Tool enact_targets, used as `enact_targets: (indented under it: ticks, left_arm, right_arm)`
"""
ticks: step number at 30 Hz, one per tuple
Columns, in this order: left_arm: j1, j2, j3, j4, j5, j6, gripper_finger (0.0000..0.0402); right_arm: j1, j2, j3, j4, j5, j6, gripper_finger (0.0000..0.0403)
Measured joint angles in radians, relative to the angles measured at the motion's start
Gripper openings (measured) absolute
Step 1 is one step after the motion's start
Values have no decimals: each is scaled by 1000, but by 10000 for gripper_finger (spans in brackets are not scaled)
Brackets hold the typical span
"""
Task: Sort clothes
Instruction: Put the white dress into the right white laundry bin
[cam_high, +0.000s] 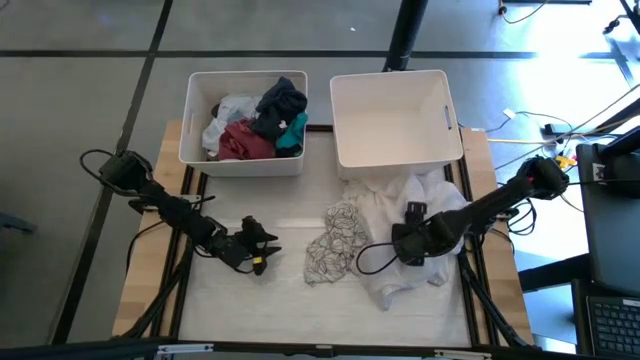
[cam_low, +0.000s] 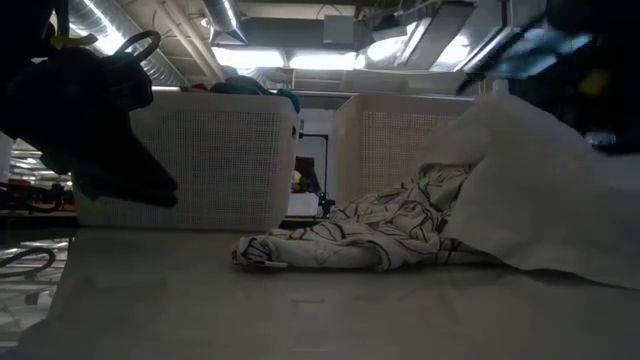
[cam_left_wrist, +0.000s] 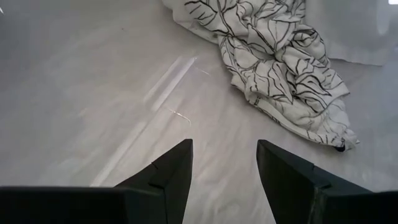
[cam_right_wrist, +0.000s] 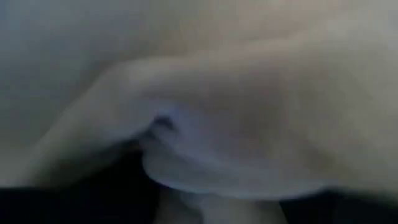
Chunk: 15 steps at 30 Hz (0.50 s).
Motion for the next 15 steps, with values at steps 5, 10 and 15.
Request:
enact_targets:
  ticks: [5, 10, 15]
  left_arm:
    - [0, 0, 0, 1, -13, 0, 169]
    - [0, 0, 0, 2, -17, 0, 169]
    - [0, 0, 0, 2, -20, 0, 169]
  right_arm:
    - [-5, 14, -98, 112, 12, -27, 212]
    - [-4, 14, -73, 74, 1, -71, 66]
    - [-4, 18, 51, -38, -8, -145, 36]
